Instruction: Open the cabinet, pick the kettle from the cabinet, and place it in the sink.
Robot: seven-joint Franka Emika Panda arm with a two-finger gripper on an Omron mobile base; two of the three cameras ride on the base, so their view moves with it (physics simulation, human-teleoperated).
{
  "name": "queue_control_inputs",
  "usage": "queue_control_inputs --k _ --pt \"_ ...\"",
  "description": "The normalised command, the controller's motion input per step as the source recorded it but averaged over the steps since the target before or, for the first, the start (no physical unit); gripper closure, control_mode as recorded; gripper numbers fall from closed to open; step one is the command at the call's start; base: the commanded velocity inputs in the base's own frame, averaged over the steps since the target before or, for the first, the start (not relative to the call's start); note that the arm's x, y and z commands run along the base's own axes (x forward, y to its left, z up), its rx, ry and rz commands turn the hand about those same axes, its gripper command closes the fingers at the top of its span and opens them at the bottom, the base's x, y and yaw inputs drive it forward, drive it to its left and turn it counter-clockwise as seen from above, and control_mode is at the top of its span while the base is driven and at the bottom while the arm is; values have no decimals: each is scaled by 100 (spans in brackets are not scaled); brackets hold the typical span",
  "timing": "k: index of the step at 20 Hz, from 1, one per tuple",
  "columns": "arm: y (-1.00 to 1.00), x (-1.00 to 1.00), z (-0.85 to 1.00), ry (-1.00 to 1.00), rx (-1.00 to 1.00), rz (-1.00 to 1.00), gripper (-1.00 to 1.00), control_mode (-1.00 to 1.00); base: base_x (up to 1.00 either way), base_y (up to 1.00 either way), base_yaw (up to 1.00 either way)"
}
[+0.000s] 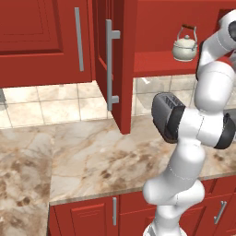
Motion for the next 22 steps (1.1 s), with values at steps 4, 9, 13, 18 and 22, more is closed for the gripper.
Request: queue_control_inputs --k 4,9,13,18,22 --pt "-18 -34 1 0 0 0 -100 -100 0 0 0" --pt "-8 -26 8 0 -3 0 -100 -100 0 0 0" --pt "1 -20 9 1 -5 2 -100 -100 0 0 0" --pt "19 -16 6 6 -5 6 -100 -100 0 0 0" --pt "47 -12 4 9 -4 11 -100 -100 0 0 0"
